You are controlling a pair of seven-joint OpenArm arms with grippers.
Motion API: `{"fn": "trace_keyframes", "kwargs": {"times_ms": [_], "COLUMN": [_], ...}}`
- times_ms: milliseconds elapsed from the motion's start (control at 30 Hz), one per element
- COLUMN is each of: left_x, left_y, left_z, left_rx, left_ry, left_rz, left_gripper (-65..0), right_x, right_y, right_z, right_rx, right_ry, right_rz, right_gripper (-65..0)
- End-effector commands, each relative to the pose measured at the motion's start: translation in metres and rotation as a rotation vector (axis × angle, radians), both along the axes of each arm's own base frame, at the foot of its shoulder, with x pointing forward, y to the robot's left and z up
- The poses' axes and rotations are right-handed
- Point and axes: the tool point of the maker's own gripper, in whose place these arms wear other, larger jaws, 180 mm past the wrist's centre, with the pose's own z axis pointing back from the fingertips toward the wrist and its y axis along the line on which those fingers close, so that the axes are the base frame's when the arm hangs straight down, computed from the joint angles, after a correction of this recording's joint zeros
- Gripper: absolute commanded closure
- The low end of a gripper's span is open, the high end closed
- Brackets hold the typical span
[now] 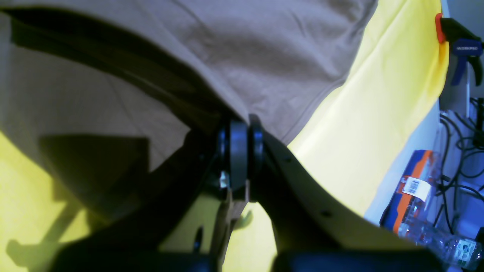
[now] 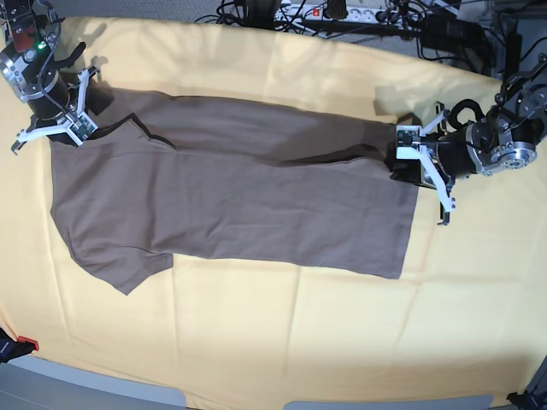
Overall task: Fold the T-shirt properly
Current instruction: 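Pull the grasped shoulder corners apart to flatten the brown shirt, then drag the shirt by its shoulders toward the robot's base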
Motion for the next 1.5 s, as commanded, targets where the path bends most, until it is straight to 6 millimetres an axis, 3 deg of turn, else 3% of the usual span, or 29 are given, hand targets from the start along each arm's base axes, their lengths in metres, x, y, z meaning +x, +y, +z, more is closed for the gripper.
{"fn": "trace_keyframes", "kwargs": {"times_ms": [0, 233, 433, 467, 567, 633, 800, 1033, 1167, 1467], "left_x": [0.009, 0.011, 0.026, 0.028, 0.032, 0.03, 0.011, -0.042, -0.05, -0.067], "left_y": [0.003, 0.002, 0.0, 0.002, 0.009, 0.011, 0.017, 0.026, 0.028, 0.035], "left_z": [0.013, 0.014, 0.019, 0.02, 0.019, 0.016, 0.009, 0.005, 0.001, -0.017], "left_rx": [-0.005, -0.01, -0.06, -0.061, -0.032, -0.016, 0.057, 0.133, 0.137, 0.187], "left_ry": [-0.044, -0.057, -0.117, -0.127, -0.134, -0.118, -0.04, 0.192, 0.223, 0.257], "left_rz": [0.004, 0.009, 0.066, 0.076, 0.105, 0.098, 0.031, -0.096, -0.101, -0.121], "left_gripper": [0.0, 0.0, -2.1, -8.9, -28.0, -30.1, -29.9, -29.9, -29.9, -29.9], "right_x": [0.008, 0.022, 0.034, 0.034, 0.034, 0.033, 0.022, -0.024, -0.046, -0.06], "right_y": [0.0, 0.001, 0.006, 0.004, -0.004, -0.007, 0.005, 0.019, 0.014, -0.021], "right_z": [0.011, 0.018, 0.026, 0.026, 0.025, 0.025, 0.03, 0.016, 0.003, -0.029], "right_rx": [-0.006, 0.009, 0.049, 0.044, 0.023, 0.01, -0.023, -0.057, -0.081, -0.123], "right_ry": [-0.043, -0.09, -0.108, -0.11, -0.107, -0.095, -0.033, 0.14, 0.209, 0.291], "right_rz": [0.017, 0.028, 0.037, 0.027, -0.017, -0.032, 0.019, 0.096, 0.098, 0.035], "right_gripper": [0.0, 0.0, 0.0, -2.5, -26.7, -36.9, -37.3, -37.3, -37.3, -37.3]}}
